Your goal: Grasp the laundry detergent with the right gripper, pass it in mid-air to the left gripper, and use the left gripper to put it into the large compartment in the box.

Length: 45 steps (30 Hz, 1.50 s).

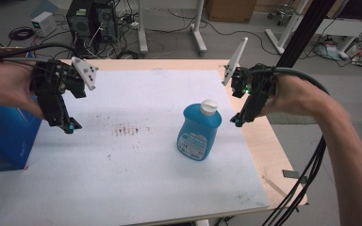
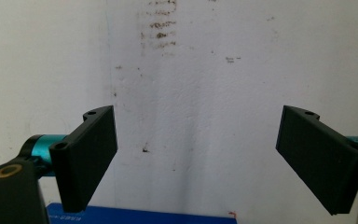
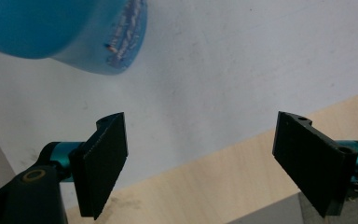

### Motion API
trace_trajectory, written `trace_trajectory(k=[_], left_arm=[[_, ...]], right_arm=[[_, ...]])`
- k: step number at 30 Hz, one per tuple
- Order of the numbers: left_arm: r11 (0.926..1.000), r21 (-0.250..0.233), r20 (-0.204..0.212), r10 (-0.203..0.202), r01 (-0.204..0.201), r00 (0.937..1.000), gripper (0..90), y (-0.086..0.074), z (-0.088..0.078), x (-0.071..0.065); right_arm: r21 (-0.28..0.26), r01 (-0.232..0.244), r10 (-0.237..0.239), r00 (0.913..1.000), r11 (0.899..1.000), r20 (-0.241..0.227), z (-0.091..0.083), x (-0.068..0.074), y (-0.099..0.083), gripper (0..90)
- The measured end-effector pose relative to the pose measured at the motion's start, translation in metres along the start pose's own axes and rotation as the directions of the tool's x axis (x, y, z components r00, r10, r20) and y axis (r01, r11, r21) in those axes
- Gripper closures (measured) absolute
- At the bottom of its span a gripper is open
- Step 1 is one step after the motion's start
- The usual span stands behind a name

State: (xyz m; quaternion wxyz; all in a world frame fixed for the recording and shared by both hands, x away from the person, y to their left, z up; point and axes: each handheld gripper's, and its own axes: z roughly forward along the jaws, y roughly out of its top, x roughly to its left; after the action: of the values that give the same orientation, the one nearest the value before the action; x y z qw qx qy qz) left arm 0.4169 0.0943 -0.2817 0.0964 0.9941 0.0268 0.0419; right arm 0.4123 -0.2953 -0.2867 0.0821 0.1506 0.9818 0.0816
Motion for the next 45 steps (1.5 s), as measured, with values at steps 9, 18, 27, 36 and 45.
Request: trace_trajectory(k=[9,18,27,36,45], left_arm=[[0.9998,0.000,-0.011,-0.018,0.018,0.9998,12.5,-0.003,-0.001,0.002],[0.9997,-0.008,-0.020,-0.024,0.024,0.9995,12.5,-0.003,-0.002,0.003],[0.9988,-0.029,-0.034,-0.041,0.040,0.9986,12.5,-0.006,-0.006,0.005],[0.9985,-0.028,-0.039,-0.048,0.047,0.9981,12.5,-0.010,-0.008,0.006],[0.9981,-0.030,-0.042,-0.055,0.054,0.9976,12.5,-0.012,-0.007,0.006]], right_arm=[[-0.106,-0.061,0.062,0.9981,0.992,0.006,0.008,0.035,-0.015,17.1],[-0.292,-0.177,0.174,0.9841,0.940,-0.035,0.020,0.059,-0.023,17.1],[-0.433,-0.264,0.253,0.9638,0.862,-0.085,0.043,0.073,-0.027,17.0],[-0.541,-0.288,0.305,0.9503,0.790,-0.061,0.054,0.080,-0.023,17.0],[-0.573,-0.306,0.324,0.9430,0.760,-0.074,0.067,0.081,-0.018,17.0]])
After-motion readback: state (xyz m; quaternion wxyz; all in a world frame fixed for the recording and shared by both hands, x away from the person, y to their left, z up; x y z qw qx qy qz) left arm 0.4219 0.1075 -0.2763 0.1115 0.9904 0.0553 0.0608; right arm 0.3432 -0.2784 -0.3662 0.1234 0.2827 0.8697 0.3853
